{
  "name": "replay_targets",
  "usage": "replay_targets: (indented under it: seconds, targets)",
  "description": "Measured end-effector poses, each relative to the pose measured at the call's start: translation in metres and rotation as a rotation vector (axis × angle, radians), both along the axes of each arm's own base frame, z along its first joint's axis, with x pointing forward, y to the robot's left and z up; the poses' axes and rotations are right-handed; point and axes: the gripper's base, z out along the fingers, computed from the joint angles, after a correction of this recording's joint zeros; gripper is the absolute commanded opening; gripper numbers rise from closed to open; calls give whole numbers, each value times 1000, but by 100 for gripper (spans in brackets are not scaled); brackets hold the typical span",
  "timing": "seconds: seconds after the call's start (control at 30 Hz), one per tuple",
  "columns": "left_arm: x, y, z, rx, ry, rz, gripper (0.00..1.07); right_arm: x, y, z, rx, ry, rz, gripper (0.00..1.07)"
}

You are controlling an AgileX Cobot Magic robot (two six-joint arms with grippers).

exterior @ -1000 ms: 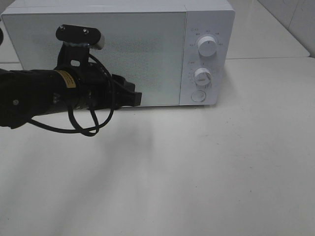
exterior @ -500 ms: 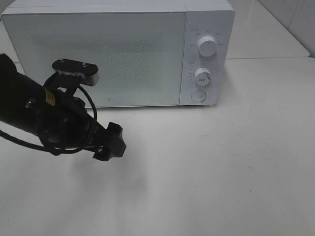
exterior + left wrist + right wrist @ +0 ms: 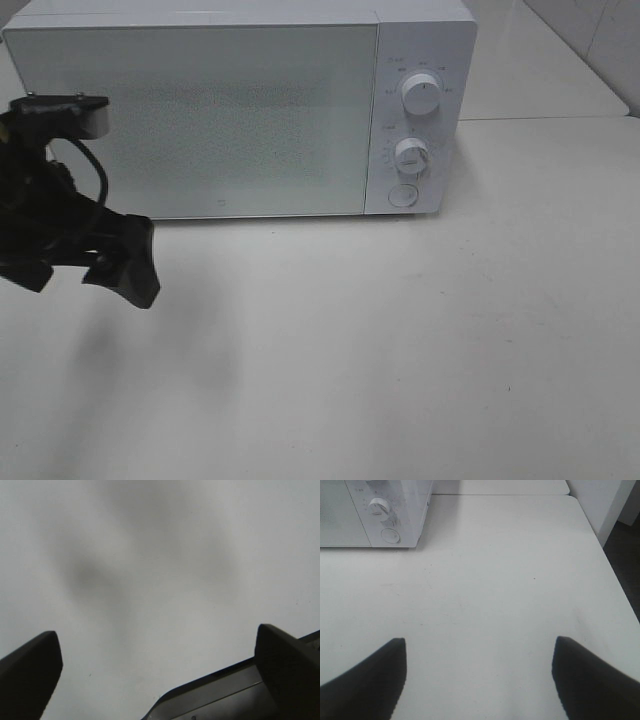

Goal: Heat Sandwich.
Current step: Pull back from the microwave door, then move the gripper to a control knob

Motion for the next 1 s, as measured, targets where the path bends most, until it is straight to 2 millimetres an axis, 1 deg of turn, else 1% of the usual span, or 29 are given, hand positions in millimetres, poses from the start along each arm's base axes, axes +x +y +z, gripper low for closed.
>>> replay_targets:
  seconds: [0.07,0.1,0.13,0.17,0.23,0.27,0.3,0.33,0.47,0.5,0.57,0.6,0.67,0.7,0.73,0.8,0.83,0.87,0.9,0.93,0.97,1.0]
  targets:
    - [-2,12,7,5,19,31,98,0,0,0,0,0,0,76]
    - [-3,26,13,7,33,73,98,0,0,0,0,0,0,76]
    - [-3,31,16,7,35,91,98,0,0,0,0,0,0,76]
    - [-3,31,16,7,35,91,98,0,0,0,0,0,0,76]
    - [-5,45,24,11,30,129,98,0,0,0,0,0,0,76]
    - [-8,59,31,19,28,169,98,0,0,0,0,0,0,76]
    - [-9,64,34,17,24,186,98,0,0,0,0,0,0,76]
    - [-9,64,34,17,24,186,98,0,0,0,0,0,0,76]
    - [-19,92,49,35,17,277,98,0,0,0,0,0,0,76]
    - [-19,92,49,35,17,277,98,0,0,0,0,0,0,76]
    - [-24,101,56,43,3,300,98,0,0,0,0,0,0,76]
    - [-31,108,63,48,-18,319,98,0,0,0,0,0,0,76]
    - [-34,111,67,48,-26,328,98,0,0,0,0,0,0,76]
    - [-38,114,71,49,-41,336,98,0,0,0,0,0,0,76]
    - [-46,118,75,49,-63,349,98,0,0,0,0,0,0,76]
    - [-56,120,76,50,-79,358,98,0,0,0,0,0,0,76]
    - [-56,120,76,50,-79,358,98,0,0,0,0,0,0,76]
    - [-62,121,75,54,-83,359,98,0,0,0,0,0,0,76]
    - [-75,122,74,62,-100,357,98,0,0,0,0,0,0,76]
    - [-82,122,73,65,-109,357,98,0,0,0,0,0,0,76]
    - [-88,122,71,68,-109,356,98,0,0,0,0,0,0,76]
    - [-88,122,71,68,-109,356,98,0,0,0,0,0,0,76]
